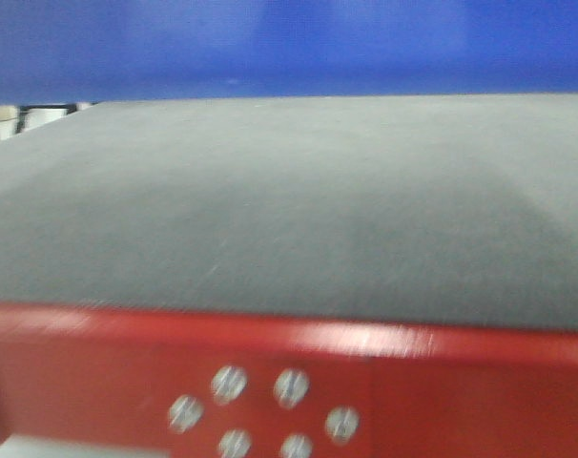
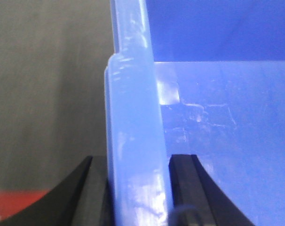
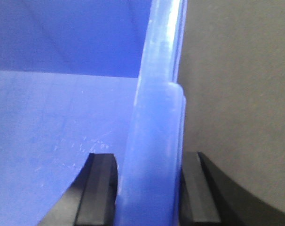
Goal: Move blue bin to conveyor side
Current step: 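Carry the blue bin with both grippers to the red conveyor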
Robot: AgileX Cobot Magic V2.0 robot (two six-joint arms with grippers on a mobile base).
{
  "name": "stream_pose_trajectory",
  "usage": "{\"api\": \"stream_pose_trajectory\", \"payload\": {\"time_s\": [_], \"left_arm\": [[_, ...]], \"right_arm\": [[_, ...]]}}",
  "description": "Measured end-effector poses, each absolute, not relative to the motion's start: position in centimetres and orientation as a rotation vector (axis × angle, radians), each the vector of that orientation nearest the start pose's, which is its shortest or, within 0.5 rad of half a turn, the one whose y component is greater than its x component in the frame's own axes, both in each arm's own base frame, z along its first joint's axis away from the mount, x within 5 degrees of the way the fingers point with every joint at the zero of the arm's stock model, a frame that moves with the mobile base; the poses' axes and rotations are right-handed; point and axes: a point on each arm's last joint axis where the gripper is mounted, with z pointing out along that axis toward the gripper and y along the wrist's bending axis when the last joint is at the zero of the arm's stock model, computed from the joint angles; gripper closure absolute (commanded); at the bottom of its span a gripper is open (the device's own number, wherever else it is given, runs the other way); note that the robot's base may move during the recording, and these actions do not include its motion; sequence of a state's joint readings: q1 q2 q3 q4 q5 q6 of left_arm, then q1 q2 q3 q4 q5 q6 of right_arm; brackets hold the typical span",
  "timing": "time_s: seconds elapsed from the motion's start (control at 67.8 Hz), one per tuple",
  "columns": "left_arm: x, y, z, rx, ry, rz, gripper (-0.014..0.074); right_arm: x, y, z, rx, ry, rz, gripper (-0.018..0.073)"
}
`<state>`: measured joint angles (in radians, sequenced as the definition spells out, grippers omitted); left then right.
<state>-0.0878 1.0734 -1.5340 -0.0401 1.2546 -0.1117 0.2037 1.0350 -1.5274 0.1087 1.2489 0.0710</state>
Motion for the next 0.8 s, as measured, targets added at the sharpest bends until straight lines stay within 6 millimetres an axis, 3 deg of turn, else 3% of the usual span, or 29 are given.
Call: {"api": "stream_pose_trajectory", "payload": {"time_s": [0.796], "left_arm": [[18.6, -1.9, 49.8, -0.019, 2.023, -0.161, 0.0605]], "right_arm": [[15.4, 4.1, 48.6, -0.161, 2.228, 0.275, 0.0636]]}}
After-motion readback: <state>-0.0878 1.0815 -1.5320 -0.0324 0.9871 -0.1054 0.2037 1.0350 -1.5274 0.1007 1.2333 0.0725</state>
